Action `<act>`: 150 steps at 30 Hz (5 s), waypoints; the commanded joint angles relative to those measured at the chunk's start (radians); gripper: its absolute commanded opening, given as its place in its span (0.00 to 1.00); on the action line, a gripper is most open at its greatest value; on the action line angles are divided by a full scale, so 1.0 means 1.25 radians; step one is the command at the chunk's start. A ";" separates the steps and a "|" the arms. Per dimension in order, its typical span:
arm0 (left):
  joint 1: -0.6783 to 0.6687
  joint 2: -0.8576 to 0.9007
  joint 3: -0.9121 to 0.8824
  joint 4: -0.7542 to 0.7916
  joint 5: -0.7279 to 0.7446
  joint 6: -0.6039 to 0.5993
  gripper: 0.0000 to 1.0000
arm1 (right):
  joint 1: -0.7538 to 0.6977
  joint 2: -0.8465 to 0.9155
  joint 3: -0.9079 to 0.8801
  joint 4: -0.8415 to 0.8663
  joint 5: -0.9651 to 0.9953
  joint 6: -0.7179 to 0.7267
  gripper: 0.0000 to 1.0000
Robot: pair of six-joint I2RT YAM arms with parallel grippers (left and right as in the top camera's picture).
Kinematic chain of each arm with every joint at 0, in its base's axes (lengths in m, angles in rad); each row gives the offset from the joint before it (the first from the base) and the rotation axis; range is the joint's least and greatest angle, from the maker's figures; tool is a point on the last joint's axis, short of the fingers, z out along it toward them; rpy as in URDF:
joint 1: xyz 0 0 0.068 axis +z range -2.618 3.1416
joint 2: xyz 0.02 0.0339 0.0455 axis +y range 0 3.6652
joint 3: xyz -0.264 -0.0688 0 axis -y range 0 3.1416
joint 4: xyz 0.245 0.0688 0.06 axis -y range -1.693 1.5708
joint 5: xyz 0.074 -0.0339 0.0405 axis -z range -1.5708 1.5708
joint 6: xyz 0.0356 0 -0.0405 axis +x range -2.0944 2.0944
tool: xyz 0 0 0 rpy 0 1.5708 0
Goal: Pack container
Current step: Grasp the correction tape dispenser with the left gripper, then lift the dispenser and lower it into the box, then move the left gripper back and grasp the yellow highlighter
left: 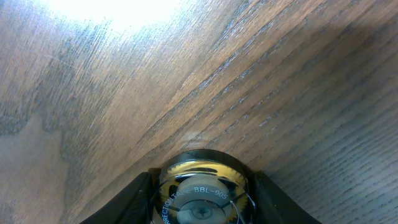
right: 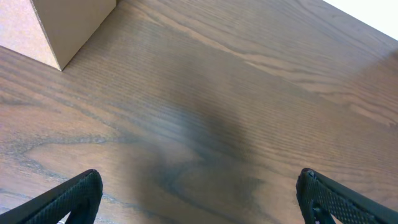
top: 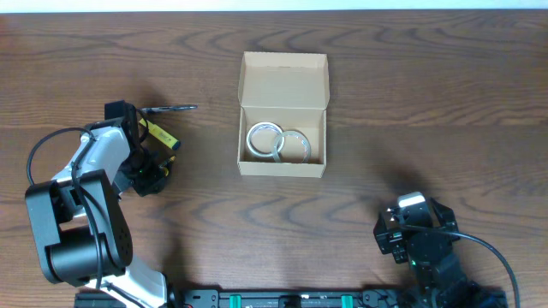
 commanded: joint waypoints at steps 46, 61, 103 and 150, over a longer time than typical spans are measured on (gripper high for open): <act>-0.158 -0.097 0.328 0.023 -0.038 0.343 0.34 | -0.005 -0.005 -0.002 0.001 0.008 -0.009 0.99; -0.389 -0.097 0.386 0.023 0.006 0.375 0.34 | -0.005 -0.005 -0.002 0.001 0.008 -0.009 0.99; -0.597 0.149 0.388 -0.036 0.044 0.371 0.55 | -0.005 -0.005 -0.002 0.001 0.008 -0.009 0.99; -0.057 0.215 0.455 -0.213 -0.030 0.800 0.90 | -0.005 -0.005 -0.002 0.001 0.008 -0.009 0.99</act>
